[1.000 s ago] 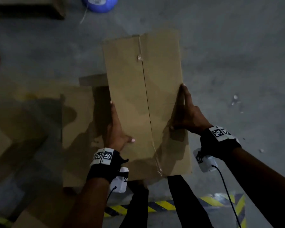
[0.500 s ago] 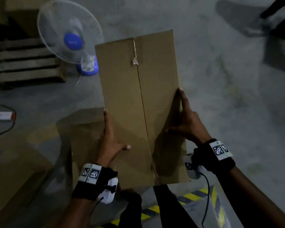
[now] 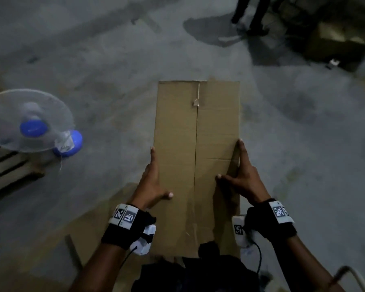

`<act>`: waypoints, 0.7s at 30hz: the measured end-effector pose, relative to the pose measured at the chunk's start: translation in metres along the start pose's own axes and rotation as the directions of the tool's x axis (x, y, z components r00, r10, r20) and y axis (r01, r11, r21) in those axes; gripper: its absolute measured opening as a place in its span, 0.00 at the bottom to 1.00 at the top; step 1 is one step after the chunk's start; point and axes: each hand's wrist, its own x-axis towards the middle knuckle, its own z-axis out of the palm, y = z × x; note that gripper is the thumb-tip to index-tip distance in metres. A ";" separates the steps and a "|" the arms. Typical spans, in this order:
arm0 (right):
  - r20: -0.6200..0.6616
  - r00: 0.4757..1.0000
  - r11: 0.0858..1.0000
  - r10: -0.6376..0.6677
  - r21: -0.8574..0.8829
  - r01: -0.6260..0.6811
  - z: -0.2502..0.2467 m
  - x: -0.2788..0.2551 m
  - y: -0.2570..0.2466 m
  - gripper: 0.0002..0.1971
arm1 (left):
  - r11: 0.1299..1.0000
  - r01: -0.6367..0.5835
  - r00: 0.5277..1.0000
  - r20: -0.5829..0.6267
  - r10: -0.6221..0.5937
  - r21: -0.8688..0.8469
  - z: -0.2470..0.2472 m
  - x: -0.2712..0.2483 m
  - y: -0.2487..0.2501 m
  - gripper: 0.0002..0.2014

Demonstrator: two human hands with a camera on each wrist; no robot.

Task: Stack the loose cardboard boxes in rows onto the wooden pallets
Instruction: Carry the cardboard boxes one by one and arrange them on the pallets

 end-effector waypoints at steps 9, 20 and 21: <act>-0.461 0.821 0.938 0.336 0.242 -0.248 -0.080 -0.064 0.071 0.64 | 0.931 -0.349 0.868 0.411 0.279 0.104 0.094 0.070 0.119 0.76; -0.713 0.260 0.757 0.651 0.587 -0.287 -0.075 -0.164 0.101 0.64 | 0.667 -0.744 0.352 0.827 0.439 -0.038 0.198 0.081 0.218 0.76; -0.713 0.216 0.742 0.667 0.613 -0.270 -0.070 -0.171 0.104 0.63 | 0.642 -0.764 0.309 0.841 0.444 -0.058 0.206 0.078 0.224 0.75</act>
